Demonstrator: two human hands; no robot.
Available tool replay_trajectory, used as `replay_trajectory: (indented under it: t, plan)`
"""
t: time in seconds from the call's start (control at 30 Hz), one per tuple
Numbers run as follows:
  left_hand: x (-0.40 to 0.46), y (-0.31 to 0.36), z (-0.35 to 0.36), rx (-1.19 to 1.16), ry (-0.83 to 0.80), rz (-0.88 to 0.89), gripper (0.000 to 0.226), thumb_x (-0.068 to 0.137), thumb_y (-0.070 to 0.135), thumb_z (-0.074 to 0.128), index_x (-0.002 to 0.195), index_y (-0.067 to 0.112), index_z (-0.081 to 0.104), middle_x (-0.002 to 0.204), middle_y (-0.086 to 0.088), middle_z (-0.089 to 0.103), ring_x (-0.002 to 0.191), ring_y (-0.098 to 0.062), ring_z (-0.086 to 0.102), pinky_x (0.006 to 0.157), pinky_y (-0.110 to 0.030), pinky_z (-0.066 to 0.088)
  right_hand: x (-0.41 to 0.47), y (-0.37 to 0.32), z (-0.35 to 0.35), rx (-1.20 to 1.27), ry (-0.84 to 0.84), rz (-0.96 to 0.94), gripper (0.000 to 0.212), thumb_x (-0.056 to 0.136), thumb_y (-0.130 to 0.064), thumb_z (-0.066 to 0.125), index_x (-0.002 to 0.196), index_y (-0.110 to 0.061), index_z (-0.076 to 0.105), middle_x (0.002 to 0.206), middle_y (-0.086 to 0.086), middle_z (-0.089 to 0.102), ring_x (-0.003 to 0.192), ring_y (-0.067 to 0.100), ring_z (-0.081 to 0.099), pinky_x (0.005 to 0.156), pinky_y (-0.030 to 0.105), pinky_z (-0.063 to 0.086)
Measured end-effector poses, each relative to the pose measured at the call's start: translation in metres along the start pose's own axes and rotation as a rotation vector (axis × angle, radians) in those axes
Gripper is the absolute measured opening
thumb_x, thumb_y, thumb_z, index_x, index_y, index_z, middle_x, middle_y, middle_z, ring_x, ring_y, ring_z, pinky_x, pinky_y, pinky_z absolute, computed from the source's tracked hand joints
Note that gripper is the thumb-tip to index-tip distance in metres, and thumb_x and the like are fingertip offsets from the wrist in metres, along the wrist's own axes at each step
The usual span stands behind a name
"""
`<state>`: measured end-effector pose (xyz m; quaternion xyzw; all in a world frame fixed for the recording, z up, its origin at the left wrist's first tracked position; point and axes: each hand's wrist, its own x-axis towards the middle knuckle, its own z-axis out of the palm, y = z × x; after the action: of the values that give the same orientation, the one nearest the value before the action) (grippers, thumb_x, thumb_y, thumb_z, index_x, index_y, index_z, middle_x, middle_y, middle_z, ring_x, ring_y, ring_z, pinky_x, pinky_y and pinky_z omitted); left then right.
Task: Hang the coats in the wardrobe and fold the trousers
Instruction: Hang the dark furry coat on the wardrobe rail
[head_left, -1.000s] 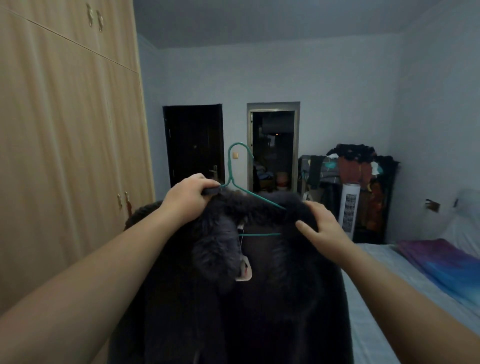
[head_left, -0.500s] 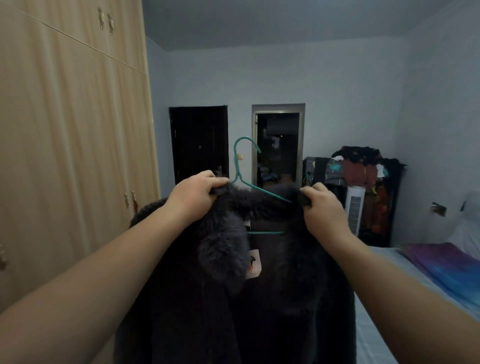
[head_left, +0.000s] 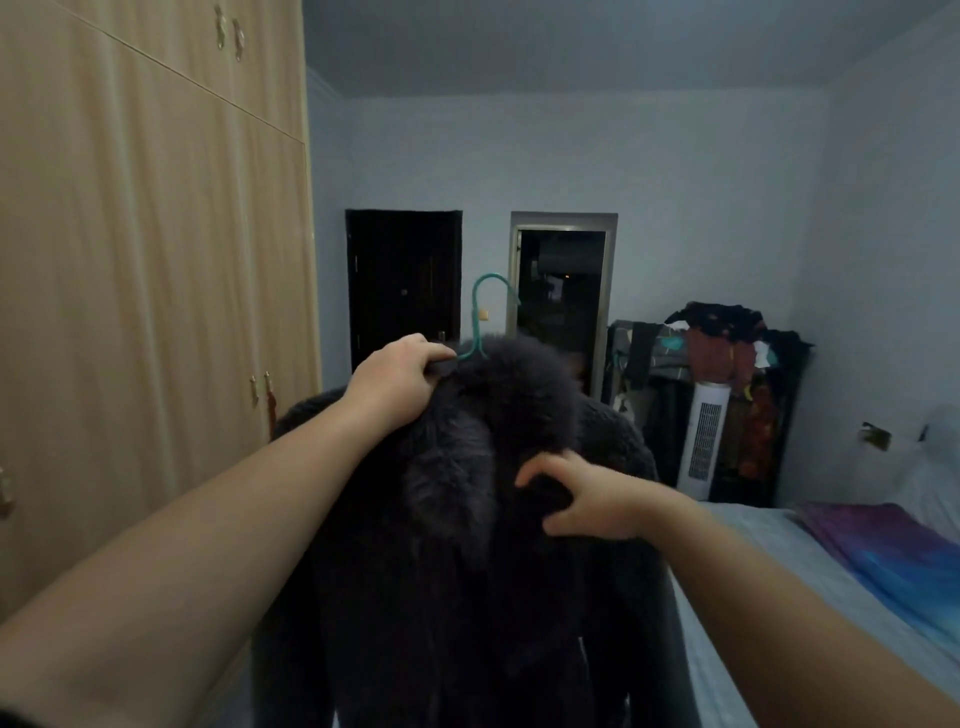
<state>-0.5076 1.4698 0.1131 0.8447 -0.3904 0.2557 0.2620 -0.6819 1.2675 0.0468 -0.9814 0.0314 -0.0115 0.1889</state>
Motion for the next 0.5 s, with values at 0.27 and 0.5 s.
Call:
replay_trajectory:
  t: [0.27, 0.5]
  plan:
    - [0.004, 0.015, -0.019, 0.021, 0.102, 0.166, 0.027, 0.093, 0.036, 0.055, 0.118, 0.041, 0.063, 0.102, 0.013, 0.056, 0.093, -0.021, 0.061, 0.078, -0.042, 0.051, -0.018, 0.002, -0.046, -0.022, 1.110, -0.264, 0.033, 0.091, -0.021, 0.062, 0.122, -0.030, 0.057, 0.115, -0.007, 0.062, 0.102, 0.014, 0.059, 0.090, 0.040, 0.052]
    - [-0.007, 0.022, -0.032, 0.012, 0.165, 0.246, 0.023, 0.092, 0.026, 0.060, 0.114, 0.031, 0.066, 0.107, 0.011, 0.059, 0.093, -0.022, 0.063, 0.077, -0.043, 0.053, -0.010, 0.001, -0.050, -0.067, 0.554, -0.073, 0.088, 0.087, -0.036, 0.068, 0.150, -0.051, 0.008, 0.147, -0.004, 0.051, 0.126, 0.025, 0.056, 0.102, 0.045, 0.048]
